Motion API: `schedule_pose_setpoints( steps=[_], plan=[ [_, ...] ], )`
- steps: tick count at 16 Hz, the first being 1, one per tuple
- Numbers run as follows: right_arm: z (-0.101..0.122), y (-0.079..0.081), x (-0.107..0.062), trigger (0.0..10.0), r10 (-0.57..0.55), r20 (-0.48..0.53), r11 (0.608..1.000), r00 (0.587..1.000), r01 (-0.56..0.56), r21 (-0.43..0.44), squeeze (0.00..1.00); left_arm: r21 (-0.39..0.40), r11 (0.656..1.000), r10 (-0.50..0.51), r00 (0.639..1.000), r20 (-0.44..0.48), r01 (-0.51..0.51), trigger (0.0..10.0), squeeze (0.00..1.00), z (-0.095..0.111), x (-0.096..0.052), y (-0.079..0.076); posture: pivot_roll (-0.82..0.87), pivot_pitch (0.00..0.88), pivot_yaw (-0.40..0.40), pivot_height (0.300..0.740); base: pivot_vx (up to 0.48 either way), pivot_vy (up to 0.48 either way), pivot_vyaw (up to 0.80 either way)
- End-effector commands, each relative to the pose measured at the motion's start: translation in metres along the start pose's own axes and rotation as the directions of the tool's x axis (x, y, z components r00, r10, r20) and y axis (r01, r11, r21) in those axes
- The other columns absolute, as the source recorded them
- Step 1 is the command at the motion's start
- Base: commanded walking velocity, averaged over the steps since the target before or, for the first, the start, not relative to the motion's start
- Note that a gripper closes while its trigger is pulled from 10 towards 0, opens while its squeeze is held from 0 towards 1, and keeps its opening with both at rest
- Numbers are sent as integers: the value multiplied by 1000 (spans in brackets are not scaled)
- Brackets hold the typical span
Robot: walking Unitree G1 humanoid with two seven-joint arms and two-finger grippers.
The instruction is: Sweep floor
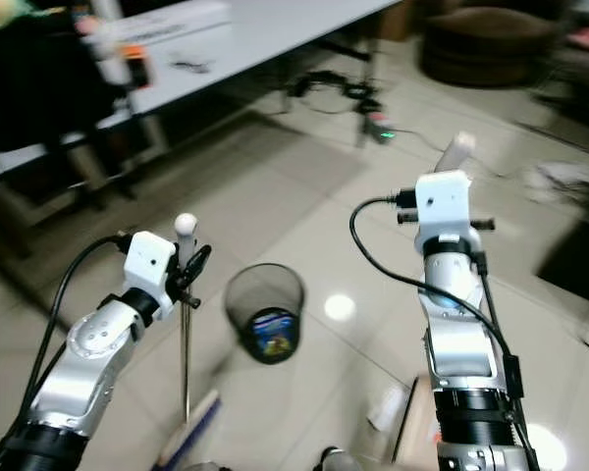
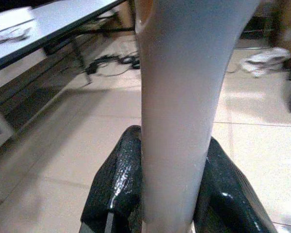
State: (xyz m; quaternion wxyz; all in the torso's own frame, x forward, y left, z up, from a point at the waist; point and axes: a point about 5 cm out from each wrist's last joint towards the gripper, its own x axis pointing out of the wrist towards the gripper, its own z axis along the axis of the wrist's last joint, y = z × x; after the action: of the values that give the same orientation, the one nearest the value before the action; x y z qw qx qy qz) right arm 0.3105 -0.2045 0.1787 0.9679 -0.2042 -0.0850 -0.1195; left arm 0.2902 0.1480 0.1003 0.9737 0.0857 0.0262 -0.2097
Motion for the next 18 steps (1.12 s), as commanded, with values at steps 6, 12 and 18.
schedule_pose_setpoints(
  steps=[6,12,18],
  plan=[
    [9,16,-13,10000,47,11,994,999,-48,98,0,11,994,111,993,42,-111,10000,0,10,-3,13,-14,81,83,740,0,0,-800],
    [0,18,-22,10000,-23,-60,980,998,34,195,0,32,976,211,970,120,-216,10000,0,19,-1,23,-13,92,87,740,0,0,-800],
    [0,24,-25,10000,-1,-52,976,999,13,216,0,32,983,173,971,167,-180,10000,0,27,2,20,-14,99,92,740,263,0,-800]
  ],
)
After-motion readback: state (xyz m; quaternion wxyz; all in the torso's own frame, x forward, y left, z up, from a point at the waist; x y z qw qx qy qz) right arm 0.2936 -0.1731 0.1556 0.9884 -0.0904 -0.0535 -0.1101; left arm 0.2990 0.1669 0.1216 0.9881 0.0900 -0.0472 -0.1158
